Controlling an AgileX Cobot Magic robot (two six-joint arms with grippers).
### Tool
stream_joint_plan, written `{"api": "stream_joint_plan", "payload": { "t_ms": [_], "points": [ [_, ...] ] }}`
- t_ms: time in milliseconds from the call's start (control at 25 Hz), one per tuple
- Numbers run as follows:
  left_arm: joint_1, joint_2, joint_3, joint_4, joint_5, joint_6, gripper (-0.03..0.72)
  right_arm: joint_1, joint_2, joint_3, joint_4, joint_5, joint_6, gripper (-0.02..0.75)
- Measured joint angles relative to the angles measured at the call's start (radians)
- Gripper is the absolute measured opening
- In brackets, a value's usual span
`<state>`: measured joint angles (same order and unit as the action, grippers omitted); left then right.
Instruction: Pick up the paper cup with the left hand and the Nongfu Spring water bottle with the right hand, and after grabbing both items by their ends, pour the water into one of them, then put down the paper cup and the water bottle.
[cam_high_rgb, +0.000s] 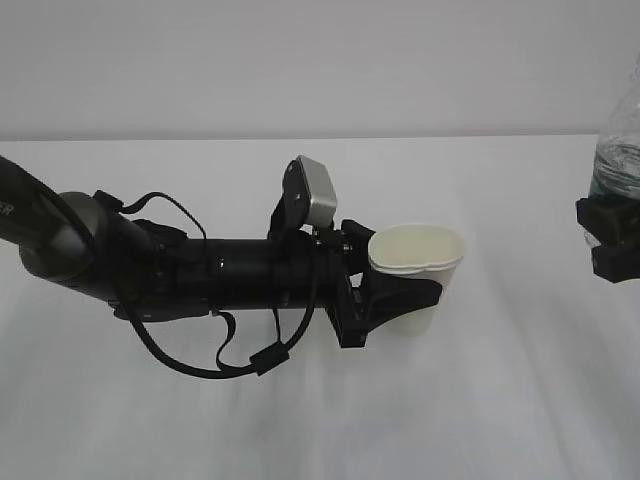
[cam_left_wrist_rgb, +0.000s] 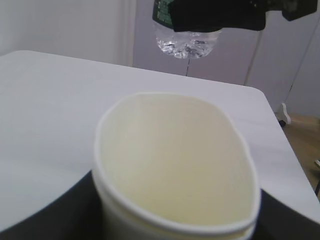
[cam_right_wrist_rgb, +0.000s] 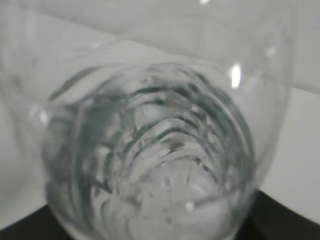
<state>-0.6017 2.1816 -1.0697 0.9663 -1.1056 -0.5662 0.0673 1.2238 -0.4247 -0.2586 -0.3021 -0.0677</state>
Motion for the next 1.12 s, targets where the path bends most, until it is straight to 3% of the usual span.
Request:
{"api": "stream_joint_plan", "payload": {
  "t_ms": [280,760,1120],
  "points": [
    [0.000,0.000,-0.037,0.065,0.013,-0.015,0.430,0.000,0.000,0.000,-0.008,0.024,-0.079,0.417],
    [-0.081,0.000,-0.042,0.078,0.019,-0.026,0.430,0.000,0.000,-0.061,-0.008,0.150,-0.278,0.417],
    [-0.085,0.000,-0.054,0.072,0.019,-0.037,0.430,0.000,0.000,-0.068,-0.008,0.175,-0.380,0.417]
  ]
}}
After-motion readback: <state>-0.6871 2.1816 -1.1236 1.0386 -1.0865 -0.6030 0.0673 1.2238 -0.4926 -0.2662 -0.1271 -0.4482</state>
